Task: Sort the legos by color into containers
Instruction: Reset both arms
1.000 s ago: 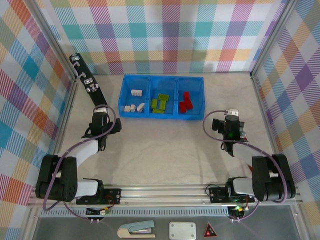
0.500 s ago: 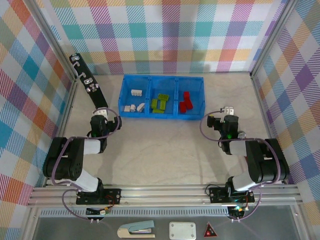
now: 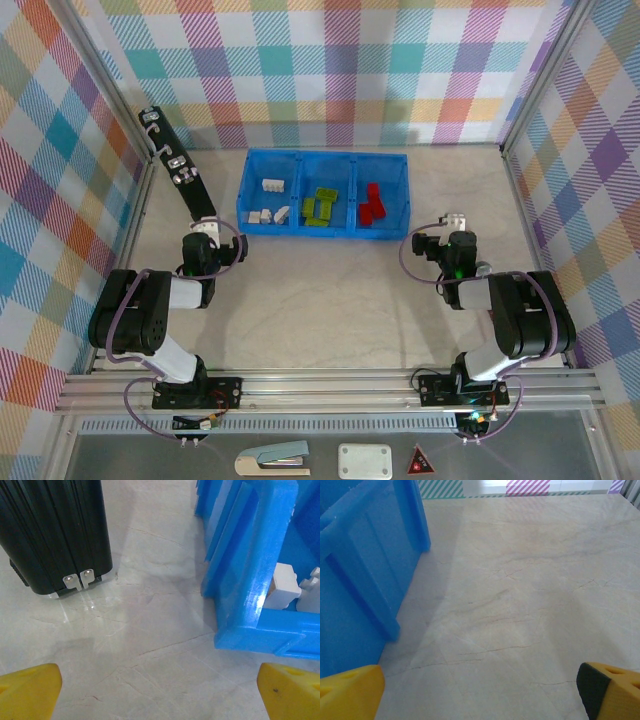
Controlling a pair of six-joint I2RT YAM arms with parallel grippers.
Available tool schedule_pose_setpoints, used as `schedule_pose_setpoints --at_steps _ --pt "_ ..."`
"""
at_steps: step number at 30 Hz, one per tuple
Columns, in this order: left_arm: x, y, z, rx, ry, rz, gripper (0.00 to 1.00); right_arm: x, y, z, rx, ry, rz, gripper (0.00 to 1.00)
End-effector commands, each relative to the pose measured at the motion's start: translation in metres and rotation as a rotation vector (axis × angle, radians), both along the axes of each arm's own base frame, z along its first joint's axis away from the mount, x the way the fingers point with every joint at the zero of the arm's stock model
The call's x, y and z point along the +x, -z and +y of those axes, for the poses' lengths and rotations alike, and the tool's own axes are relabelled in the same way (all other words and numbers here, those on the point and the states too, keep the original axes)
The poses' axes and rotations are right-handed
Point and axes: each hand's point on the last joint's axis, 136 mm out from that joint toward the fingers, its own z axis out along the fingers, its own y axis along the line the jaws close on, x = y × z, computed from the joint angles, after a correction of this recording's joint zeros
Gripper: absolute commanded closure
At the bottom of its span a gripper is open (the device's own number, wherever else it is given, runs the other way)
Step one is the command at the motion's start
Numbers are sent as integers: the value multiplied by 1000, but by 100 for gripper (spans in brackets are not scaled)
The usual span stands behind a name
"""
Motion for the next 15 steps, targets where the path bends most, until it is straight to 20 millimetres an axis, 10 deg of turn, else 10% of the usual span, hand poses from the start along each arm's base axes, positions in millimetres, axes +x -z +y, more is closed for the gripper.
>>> schedule_pose_setpoints --at_steps 1,15 --pt "6 -12 -4 13 16 -51 0 6 -10 -1 6 -10 -39 1" --pt "6 -11 -4 13 17 -47 0 5 -10 -1 4 -8 -44 1"
